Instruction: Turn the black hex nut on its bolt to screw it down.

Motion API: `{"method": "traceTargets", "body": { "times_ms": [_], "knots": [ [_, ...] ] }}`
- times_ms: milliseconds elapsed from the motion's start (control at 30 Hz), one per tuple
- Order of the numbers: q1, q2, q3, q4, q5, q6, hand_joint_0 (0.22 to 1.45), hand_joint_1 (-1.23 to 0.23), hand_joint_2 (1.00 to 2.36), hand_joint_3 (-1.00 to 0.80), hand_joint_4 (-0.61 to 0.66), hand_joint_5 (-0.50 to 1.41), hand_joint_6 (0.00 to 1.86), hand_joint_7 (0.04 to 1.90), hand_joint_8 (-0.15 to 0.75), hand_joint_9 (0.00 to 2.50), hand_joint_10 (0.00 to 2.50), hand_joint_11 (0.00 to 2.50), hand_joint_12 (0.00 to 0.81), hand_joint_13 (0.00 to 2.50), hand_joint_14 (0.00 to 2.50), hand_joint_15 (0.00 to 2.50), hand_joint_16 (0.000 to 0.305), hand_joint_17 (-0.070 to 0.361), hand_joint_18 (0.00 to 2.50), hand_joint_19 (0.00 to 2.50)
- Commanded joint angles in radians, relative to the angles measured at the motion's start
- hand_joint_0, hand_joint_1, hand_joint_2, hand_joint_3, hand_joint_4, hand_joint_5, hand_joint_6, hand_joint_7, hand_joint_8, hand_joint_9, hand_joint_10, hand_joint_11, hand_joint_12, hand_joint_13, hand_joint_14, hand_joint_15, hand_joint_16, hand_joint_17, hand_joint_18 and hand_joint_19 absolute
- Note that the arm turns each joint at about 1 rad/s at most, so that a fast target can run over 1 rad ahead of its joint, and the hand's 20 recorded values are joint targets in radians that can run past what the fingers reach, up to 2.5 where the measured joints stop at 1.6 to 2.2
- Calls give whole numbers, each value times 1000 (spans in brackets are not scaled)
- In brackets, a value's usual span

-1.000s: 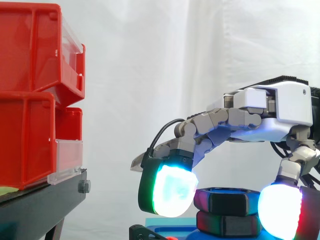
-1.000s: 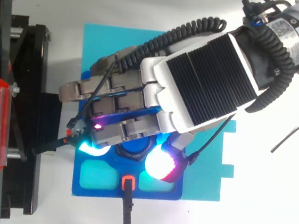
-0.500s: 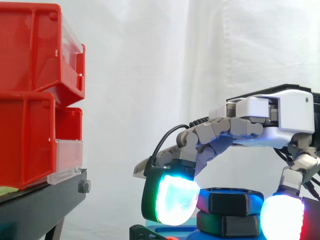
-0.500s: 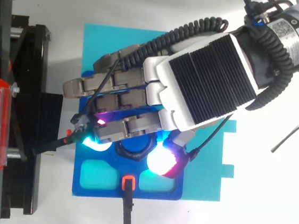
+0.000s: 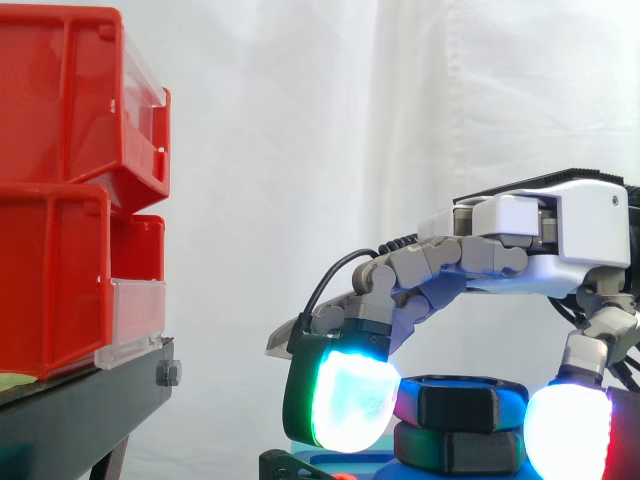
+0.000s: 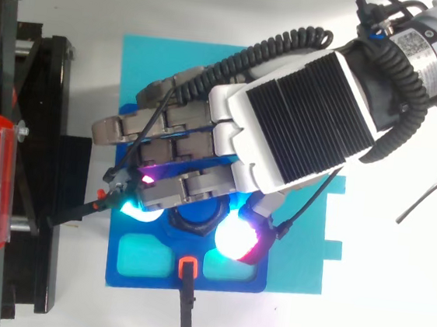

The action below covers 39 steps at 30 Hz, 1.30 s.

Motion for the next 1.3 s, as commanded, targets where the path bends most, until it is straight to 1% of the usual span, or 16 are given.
{"method": "traceTargets", "body": {
  "times_ms": [0, 133, 167, 300, 467, 700, 867, 1000, 1167, 1200, 1267],
  "knots": [
    [4, 1, 0, -1, 0, 0, 429, -502, 1000, -500, 288, -148, 502, 960, 321, 648, 10, 368, 364, 409, 5, 130, 61, 137, 563, 537],
    [7, 4, 0, -8, -4, 1, 423, -482, 1000, -500, 288, -152, 502, 947, 323, 646, 9, 362, 367, 405, 4, 124, 61, 138, 553, 537],
    [7, 11, 2, -8, -7, 0, 424, -480, 1000, -500, 288, -152, 502, 946, 323, 646, 9, 362, 367, 404, 5, 131, 61, 138, 552, 546],
    [10, 35, 0, -9, -30, -3, 427, -474, 1000, -500, 285, -153, 502, 937, 322, 645, 10, 375, 367, 405, 5, 128, 61, 138, 552, 547],
    [7, 38, 0, -21, -47, -3, 431, -454, 1000, -500, 283, -154, 501, 940, 320, 646, 10, 376, 366, 405, 5, 133, 61, 137, 556, 555],
    [8, 39, 2, -20, -47, -2, 435, -422, 1000, -500, 284, -157, 502, 934, 321, 648, 10, 376, 368, 406, 5, 137, 61, 137, 557, 549],
    [5, 41, 2, -20, -47, 3, 438, -412, 1000, -500, 281, -157, 502, 934, 322, 648, 9, 368, 365, 405, 5, 130, 61, 137, 556, 549],
    [5, 51, 2, -21, -46, 14, 451, -411, 1000, -500, 277, -157, 502, 934, 316, 650, 10, 371, 361, 400, 5, 128, 60, 134, 547, 561],
    [5, 79, 2, -34, -43, 34, 463, -419, 1000, -500, 272, -156, 502, 928, 314, 648, 12, 374, 356, 399, 5, 131, 58, 131, 544, 557],
    [2, 88, 0, -41, -44, 34, 465, -419, 1000, -500, 269, -156, 502, 929, 312, 649, 10, 372, 355, 399, 5, 132, 58, 131, 542, 558],
    [-3, 90, 0, -55, -47, 34, 469, -420, 1000, -500, 270, -156, 502, 930, 314, 648, 10, 374, 353, 396, 7, 130, 58, 130, 540, 559]
  ]
}}
